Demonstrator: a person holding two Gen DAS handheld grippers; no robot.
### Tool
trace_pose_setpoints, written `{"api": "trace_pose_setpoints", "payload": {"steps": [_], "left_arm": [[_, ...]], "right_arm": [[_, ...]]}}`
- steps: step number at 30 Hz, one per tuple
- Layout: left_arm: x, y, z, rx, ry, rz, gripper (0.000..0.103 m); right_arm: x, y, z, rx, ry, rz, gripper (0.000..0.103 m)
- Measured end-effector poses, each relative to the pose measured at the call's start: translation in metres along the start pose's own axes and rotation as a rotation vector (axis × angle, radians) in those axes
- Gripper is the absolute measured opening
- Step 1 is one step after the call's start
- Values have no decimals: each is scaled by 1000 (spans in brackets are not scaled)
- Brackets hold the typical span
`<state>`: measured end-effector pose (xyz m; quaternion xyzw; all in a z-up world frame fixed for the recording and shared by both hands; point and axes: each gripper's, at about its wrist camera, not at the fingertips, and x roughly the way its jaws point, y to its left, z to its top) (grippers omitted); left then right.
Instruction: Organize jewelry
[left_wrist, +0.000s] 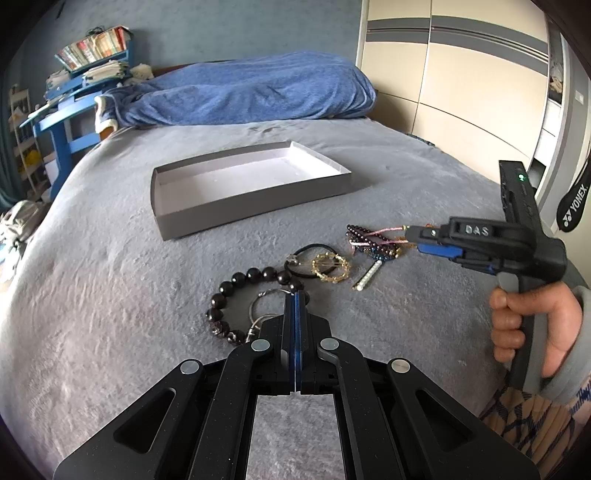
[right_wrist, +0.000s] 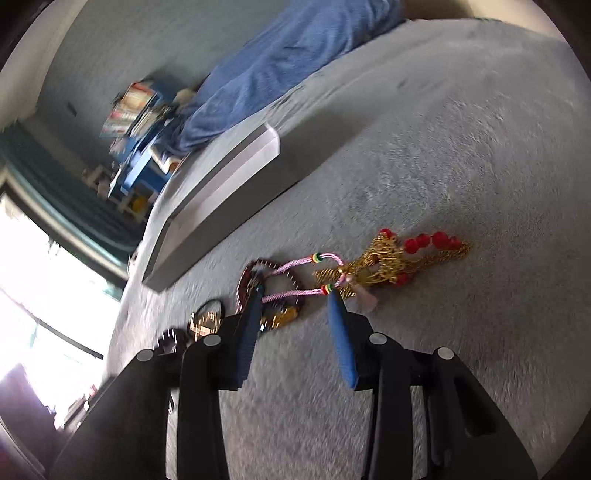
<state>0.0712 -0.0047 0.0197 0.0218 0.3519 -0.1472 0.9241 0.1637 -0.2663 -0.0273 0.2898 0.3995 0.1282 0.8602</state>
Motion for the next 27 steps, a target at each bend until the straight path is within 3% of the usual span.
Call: {"api": "trace_pose_setpoints", "payload": {"steps": [9,11,13,15,21,27], "left_arm": [[0,-2,0,5,2,-2,1],[1,-3,0,7,4,-4,1],[1,-5,0,10,3,-6,1],[0,-6,0,13,0,-6,1],[0,-3,0,3,0,-5,1],[-1,-4,-1,3,-2,-7,1]], "right_arm": [[7,-20,0,186,-9,8,28],[10,-22,2,209,-18,7,23],[14,-24,3,231,-25,2,7],[13,-26,1,242,-31,11,6],[-10,14,0,73,-61,34,6],[-42,23,10,-59,-129,-43,5]]}}
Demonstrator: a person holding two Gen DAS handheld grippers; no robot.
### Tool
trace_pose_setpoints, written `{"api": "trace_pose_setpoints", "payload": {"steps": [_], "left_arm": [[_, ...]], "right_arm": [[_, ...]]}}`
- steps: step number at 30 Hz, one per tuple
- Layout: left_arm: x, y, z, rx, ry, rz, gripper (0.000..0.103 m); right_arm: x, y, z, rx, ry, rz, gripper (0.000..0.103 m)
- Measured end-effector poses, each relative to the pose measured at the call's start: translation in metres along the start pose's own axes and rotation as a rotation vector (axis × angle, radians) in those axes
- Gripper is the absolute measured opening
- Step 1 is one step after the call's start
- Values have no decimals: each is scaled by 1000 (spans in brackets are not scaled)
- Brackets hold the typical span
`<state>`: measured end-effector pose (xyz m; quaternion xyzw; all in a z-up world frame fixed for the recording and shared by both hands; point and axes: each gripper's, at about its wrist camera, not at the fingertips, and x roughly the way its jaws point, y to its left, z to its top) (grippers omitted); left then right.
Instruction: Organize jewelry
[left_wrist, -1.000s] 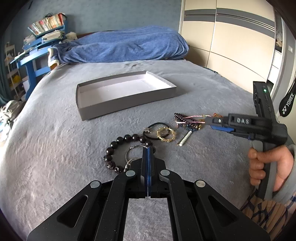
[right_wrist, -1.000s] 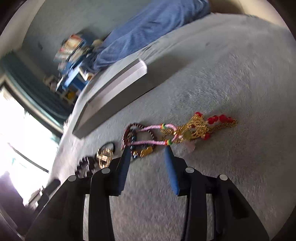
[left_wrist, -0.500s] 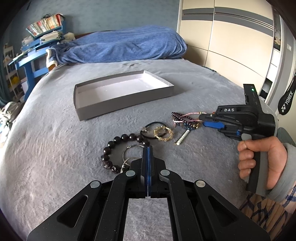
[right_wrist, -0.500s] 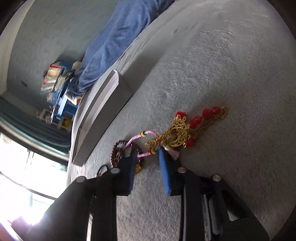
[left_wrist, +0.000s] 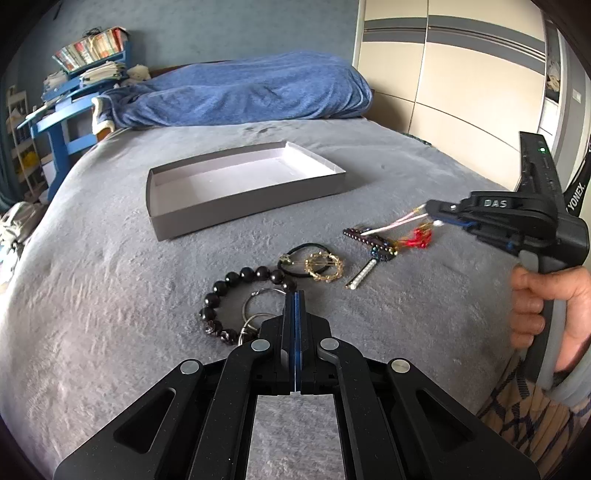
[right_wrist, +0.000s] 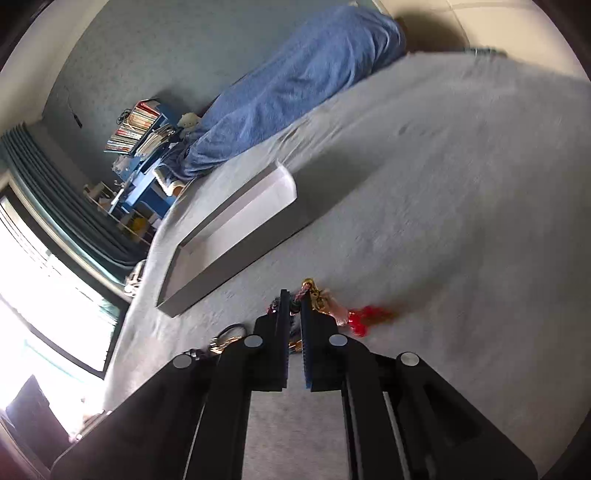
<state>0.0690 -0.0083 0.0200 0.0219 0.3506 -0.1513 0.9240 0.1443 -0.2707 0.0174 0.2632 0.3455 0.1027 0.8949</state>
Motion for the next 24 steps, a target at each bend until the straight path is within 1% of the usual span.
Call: {"api": "trace_pose_setpoints", "payload": {"steps": [4,8,11,13,15,17,20,22,24], "left_arm": [[1,0,0,-2,1,0,1],[1,-2,-1,3,3,-4,1],[4,-2,-2,0,13,-7,1],[7,-1,-2,-9,22,-15,1],[9,-2,-3,-6,30,-23,1],[13,-4,-2,0,37,-39,1],[17,-10,0,18,41,-54,1],[20,-15,3,26,40,-64,1],[22,-18,4,31,37,-69,1]], "right_arm": [[-16,-30,11,51,-47,-57,5],[-24,-55,16,100,-65,-87,5],[-27,-71,15,176,-67,-53,5],[-24,-80,14,251,-55,-1,5],[-20,-82,14,272,-36,28,5],[-21,-80,13,266,-33,29,5],[-25,-82,16,281,-55,25,5],[-29,-94,18,338,-86,24,5],[-34,-114,17,440,-115,14,6]]}}
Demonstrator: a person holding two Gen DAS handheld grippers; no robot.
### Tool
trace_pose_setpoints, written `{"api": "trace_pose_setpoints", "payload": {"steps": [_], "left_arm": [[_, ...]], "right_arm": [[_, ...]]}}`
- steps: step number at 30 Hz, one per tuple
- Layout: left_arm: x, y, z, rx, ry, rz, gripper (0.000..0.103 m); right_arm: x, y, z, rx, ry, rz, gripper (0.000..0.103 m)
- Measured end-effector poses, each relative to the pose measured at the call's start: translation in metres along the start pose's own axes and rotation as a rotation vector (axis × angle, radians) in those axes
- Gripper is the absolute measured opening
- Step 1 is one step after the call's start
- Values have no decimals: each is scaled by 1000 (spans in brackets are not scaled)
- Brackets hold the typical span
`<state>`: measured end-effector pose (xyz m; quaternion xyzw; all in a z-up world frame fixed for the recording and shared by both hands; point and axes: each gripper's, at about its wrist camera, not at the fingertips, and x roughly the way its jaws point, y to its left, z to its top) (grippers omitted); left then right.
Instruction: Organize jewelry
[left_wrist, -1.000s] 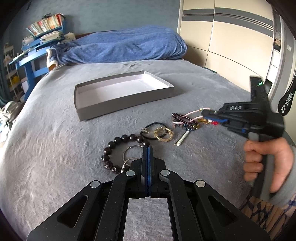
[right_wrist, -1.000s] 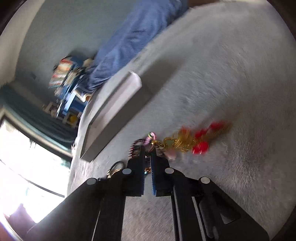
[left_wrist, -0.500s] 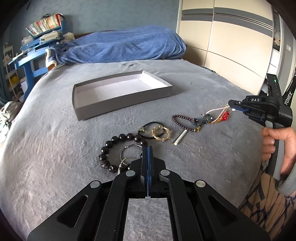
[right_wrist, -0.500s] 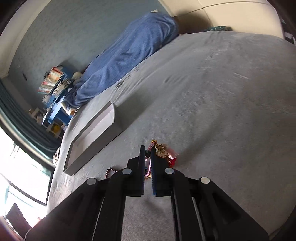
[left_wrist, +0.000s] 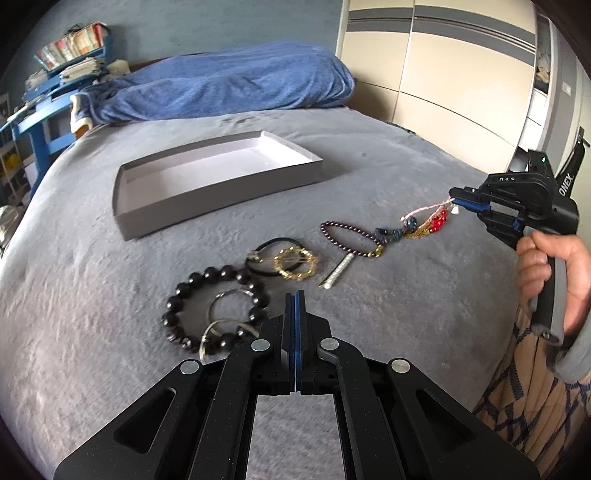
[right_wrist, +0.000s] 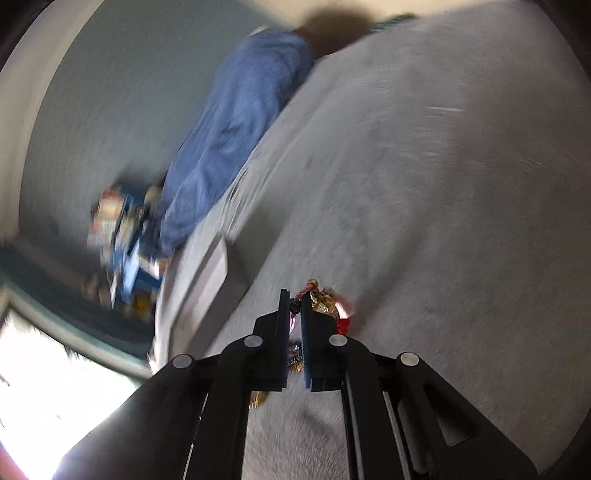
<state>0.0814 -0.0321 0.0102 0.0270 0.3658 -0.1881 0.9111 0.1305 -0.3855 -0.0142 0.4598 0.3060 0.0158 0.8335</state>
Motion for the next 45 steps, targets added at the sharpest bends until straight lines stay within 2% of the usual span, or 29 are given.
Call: {"api": "trace_pose_setpoints", "payload": {"steps": [2,3,4,8,14,18,22,25,28,30,32,33,34,38,45], "left_arm": [[1,-3,0,3,-1,-6,1],[1,-4,-1,5,0,-8,1],[1,-4,-1,5,1,-8,1],[2,-3,-3,0,8,-4,1],[-2,0,-3,-7,-1,2,1],[-3,2,-4,-13,1,5,1],[-4,4,-4,-17,-1,6,1],[-3,6,-4,-22,-2,8,1],[-2,8,-5,-30,2,7,1],[-2,9,-5,-31,3,8,1],[-2,10,-5,-36,1,9,1],[-2,11,-4,-40,0,9,1],[-3,13,-4,-46,-1,9,1],[-5,19,-2,-68,-10,10,1],[-9,35,4,-113,-29,-1,1]], "right_arm": [[-1,-19,5,119,4,-33,22],[2,-27,6,168,38,-34,36],[2,-28,5,164,55,-23,36],[6,-7,-9,20,92,-21,36],[30,35,-37,-238,170,-64,36],[47,56,-50,-427,181,-146,36],[66,72,-66,-679,170,-312,35],[70,75,-75,-769,182,-362,35],[72,74,-82,-807,206,-384,33],[75,73,-82,-815,215,-385,31],[78,74,-81,-830,229,-381,19],[81,75,-82,-848,243,-384,10],[85,77,-81,-853,254,-379,8],[88,83,-80,-858,265,-340,7],[68,108,-69,-811,198,-205,7]]}}
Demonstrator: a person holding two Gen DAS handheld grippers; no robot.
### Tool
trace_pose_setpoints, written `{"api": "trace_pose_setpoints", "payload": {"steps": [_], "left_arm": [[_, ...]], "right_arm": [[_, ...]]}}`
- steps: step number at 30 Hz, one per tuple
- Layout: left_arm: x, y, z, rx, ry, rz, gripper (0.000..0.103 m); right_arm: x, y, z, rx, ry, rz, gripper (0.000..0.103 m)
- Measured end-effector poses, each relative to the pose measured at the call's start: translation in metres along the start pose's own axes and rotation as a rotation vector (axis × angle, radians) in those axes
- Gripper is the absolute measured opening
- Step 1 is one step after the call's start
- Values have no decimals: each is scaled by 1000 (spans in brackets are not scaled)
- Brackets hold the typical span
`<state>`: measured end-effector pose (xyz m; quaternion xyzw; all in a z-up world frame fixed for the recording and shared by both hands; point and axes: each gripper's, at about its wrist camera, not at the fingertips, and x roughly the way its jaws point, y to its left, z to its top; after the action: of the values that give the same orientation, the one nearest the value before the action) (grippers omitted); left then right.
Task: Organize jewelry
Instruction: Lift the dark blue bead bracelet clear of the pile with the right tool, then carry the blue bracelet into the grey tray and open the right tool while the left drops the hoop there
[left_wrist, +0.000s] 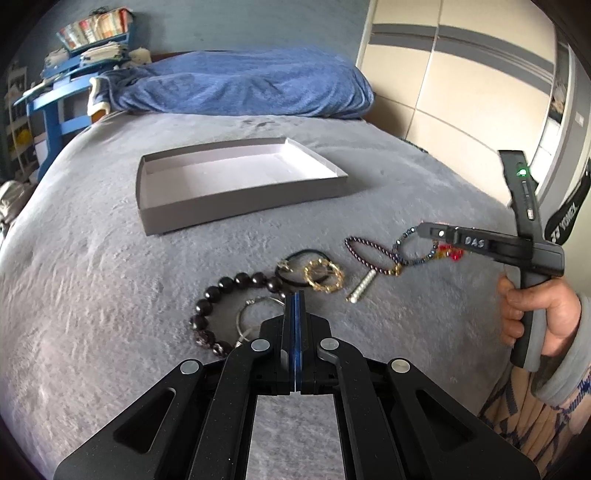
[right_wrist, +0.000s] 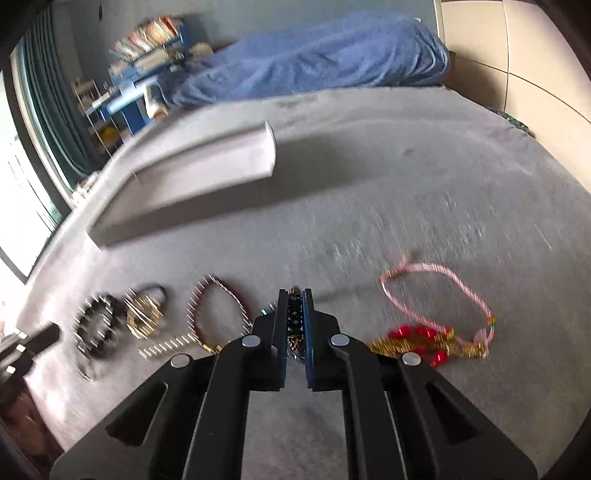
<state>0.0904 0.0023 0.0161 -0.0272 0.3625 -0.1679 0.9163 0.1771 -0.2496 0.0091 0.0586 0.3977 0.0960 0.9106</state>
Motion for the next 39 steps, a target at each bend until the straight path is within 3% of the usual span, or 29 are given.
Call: {"api": "trace_pose_setpoints", "payload": {"steps": [7,12,15,16,33,39], "left_arm": [[-7,27,2,-63,-2,-30,1],[-4,26,-10,-32,50,-30,1],[3,24,-19,-26,87,17,16],[4,25,-20,-30,95,22,16],[27,29,-35,-9,182,105,16],[21,28,-31,-17,158,81,3]], "right_arm": [[-17,8,27,33,-66,71,7],[-21,8,28,53,-73,91,7],[-22,8,26,61,-71,99,7],[-21,8,26,61,-71,100,7],[-16,19,23,62,-61,127,7],[-16,25,26,55,-66,143,7]]}}
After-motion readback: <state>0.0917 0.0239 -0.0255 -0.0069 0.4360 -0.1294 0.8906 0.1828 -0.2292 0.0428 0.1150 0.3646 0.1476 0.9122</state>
